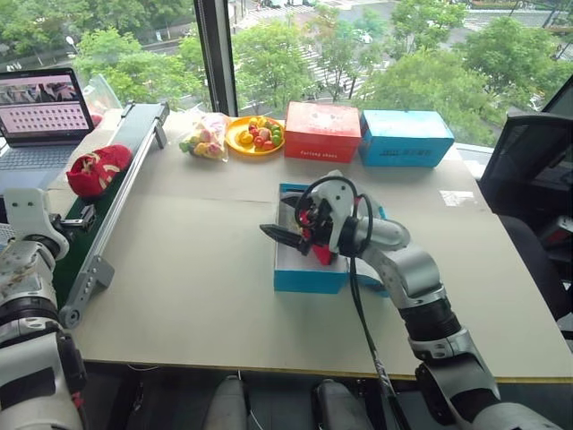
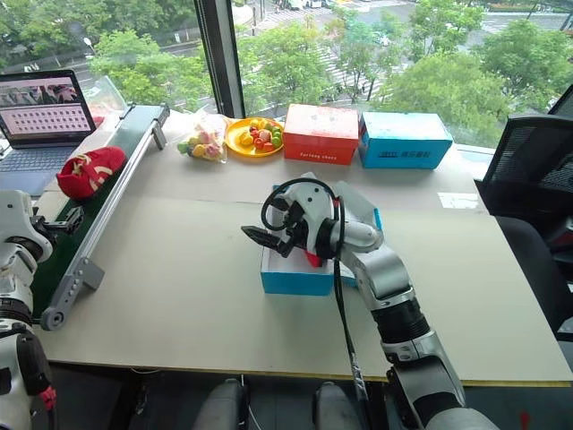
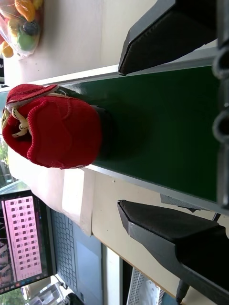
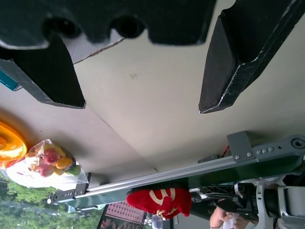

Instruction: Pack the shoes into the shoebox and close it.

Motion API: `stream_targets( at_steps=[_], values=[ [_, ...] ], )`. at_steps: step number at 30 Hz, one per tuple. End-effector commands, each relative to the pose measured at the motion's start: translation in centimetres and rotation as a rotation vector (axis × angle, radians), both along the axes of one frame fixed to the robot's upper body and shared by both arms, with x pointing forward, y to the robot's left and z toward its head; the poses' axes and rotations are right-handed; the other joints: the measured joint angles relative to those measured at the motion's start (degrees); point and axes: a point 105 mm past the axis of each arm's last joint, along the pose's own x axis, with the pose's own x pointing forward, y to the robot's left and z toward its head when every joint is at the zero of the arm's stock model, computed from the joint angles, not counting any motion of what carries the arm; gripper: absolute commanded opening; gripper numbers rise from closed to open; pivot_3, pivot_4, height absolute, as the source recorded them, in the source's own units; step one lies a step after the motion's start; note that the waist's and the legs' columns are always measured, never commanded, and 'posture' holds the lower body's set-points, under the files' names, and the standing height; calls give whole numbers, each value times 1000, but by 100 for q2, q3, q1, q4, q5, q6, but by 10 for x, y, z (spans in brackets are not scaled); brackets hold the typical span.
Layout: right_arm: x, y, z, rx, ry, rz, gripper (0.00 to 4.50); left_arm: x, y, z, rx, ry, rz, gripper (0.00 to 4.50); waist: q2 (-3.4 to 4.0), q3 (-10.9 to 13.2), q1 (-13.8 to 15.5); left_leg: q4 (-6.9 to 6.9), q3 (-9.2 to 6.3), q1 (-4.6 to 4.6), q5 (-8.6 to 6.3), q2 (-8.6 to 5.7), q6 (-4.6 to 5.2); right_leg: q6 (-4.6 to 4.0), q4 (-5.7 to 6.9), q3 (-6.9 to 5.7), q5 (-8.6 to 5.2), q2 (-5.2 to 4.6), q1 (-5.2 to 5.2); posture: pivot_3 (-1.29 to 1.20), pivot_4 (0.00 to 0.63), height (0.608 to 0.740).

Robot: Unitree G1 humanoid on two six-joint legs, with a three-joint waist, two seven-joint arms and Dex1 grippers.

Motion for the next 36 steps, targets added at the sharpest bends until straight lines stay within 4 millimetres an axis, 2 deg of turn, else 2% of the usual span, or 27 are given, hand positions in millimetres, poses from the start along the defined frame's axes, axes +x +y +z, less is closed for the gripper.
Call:
stream_targets(
  at_steps=[1, 6, 12, 15, 18, 19, 22, 24, 28, 32, 34, 36],
  values=[
    [-4, 0, 13, 10, -45, 5, 4474, 0, 7, 13, -21, -47, 34, 4500, 0, 0, 2, 0, 0, 0, 0, 0, 0, 0, 0, 0, 0, 0, 0, 0, 150, 740],
    [-1, -4, 8, -15, -32, -15, 4474, -1, 5, -3, -47, -1, 38, 4500, 0, 0, 11, 2, 0, 0, 0, 0, 0, 0, 0, 0, 0, 0, 1, 0, 150, 740],
    [4, -7, 10, -24, -39, -44, 4474, 5, -9, -18, -58, 62, -27, 4500, 0, 0, 21, 2, 0, 0, 1, 0, -1, 0, 1, 0, 0, 0, 1, 0, 150, 740],
    [5, -9, 10, -35, -47, -56, 4500, 8, -15, -22, -73, 76, -51, 3821, 0, 0, 58, 2, 0, 0, 3, 0, -5, 0, 3, -2, 0, 0, 2, 0, 150, 740],
    [6, -11, 13, -38, -54, -70, 4500, 15, -25, -21, -78, 61, -87, 2772, 0, 0, 101, 5, 0, 0, 6, 0, -10, 0, 4, -3, 0, 0, 3, 0, 150, 740],
    [6, -12, 13, -38, -55, -73, 4500, 19, -31, -18, -77, 51, -105, 2590, 0, 0, 122, 5, 0, 0, 7, 0, -11, -1, 5, -3, 1, 0, 3, 0, 150, 740],
    [6, -16, 20, 9, -34, -84, 4500, 34, -51, 3, -70, -26, -182, 2571, 0, 0, 215, 7, -2, 0, 9, 0, -13, -1, 6, -7, 1, 0, 5, 0, 150, 740],
    [9, -21, 33, 141, 39, -102, 4500, 47, -76, 30, -95, -132, -272, 2571, -2, 0, 263, 9, -3, -3, 10, 0, -16, -1, 5, -11, 1, 0, 8, 0, 150, 740],
    [14, -32, 44, 358, 258, -120, 4500, 56, -149, 77, -107, -284, -489, 2571, -9, 0, 262, 12, -8, -14, 12, 1, -17, -2, 3, -13, 5, 0, 6, 0, 150, 740],
    [33, -46, 49, 527, 420, -237, 4500, 51, -219, 108, -148, -335, -620, 2571, -8, -2, 153, 7, -12, -14, 11, 1, -17, -2, 3, -9, 6, 0, 7, 0, 150, 740],
    [37, -49, 53, 587, 471, -252, 4500, 45, -245, 118, -175, -347, -676, 2571, -8, -2, 102, 5, -12, -10, 11, 1, -16, -2, 5, -6, 6, 0, 8, 0, 150, 740],
    [42, -54, 60, 669, 511, -270, 4500, 35, -291, 129, -213, -364, -798, 2571, -8, -2, 22, 5, -13, -9, 11, 1, -15, -2, 5, -5, 6, 1, 6, 0, 150, 740]
  ],
)
